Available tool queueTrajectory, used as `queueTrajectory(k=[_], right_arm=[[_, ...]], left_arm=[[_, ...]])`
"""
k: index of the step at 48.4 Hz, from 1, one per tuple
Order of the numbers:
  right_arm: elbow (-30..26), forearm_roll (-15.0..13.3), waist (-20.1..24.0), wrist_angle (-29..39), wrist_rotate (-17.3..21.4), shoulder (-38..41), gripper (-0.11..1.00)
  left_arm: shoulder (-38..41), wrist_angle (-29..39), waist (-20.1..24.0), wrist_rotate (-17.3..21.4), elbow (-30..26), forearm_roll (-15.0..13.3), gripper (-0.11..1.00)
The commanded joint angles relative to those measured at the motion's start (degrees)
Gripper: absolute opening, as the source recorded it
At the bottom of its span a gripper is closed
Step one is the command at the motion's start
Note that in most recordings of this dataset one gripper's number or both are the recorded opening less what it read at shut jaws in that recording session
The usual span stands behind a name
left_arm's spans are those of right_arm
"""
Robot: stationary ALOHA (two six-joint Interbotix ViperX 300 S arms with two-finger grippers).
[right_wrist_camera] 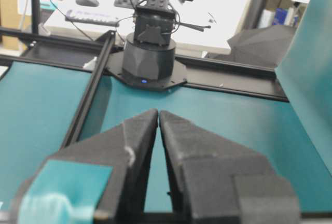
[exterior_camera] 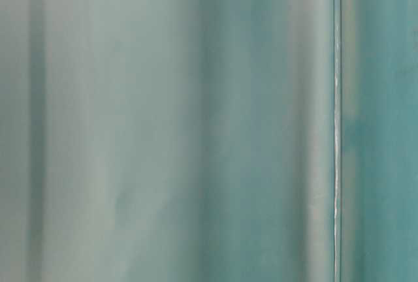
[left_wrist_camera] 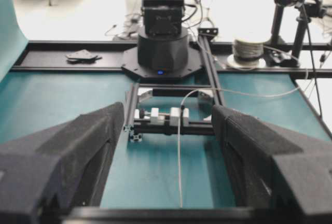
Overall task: Insert the wire through the hole in the metal fitting marked with a red label. (retake)
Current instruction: 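Move both open grippers inward toward the wire and fixture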
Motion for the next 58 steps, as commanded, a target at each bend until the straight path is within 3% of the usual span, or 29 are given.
queueTrajectory(k=[1,3,8,11,14,18,22,27,34,58], right_arm=[[0.0,0.09,-0.53,-0.26,0.26,0.35,0.24],[0.53,0.09,-0.62,-0.44,0.26,0.35,0.22],[1.32,0.18,-0.97,-0.7,0.7,0.62,0.04],[1.58,0.44,-1.05,-0.88,1.49,0.7,0.01],[1.67,0.44,-1.14,-1.05,2.37,0.88,0.01],[1.76,0.53,-1.14,-1.05,3.96,1.32,0.01],[1.93,0.53,-1.14,-1.05,4.92,1.93,0.12],[1.93,0.53,-1.23,-1.14,5.45,2.81,0.39],[1.67,0.7,-1.23,-1.14,5.98,4.04,0.79],[0.09,0.62,-1.14,-0.88,8.79,11.69,0.8]], left_arm=[[0.88,-1.05,0.09,0.18,0.0,-1.41,0.24],[0.97,-1.23,0.09,0.0,0.26,-1.49,0.22],[1.49,-1.23,0.09,0.0,0.53,-1.49,0.02],[2.2,-1.32,0.09,0.0,0.53,-1.49,-0.02],[3.43,-1.67,0.09,0.0,0.53,-1.49,0.04],[5.01,-1.93,0.09,0.0,0.44,-1.49,0.2],[6.24,-2.02,0.09,0.0,0.62,-1.49,0.43],[7.29,-2.11,0.09,0.09,0.62,-1.41,0.73],[8.26,-2.11,0.09,0.09,0.88,-1.49,0.77],[13.54,-2.11,0.09,-0.09,0.26,-1.49,0.8]])
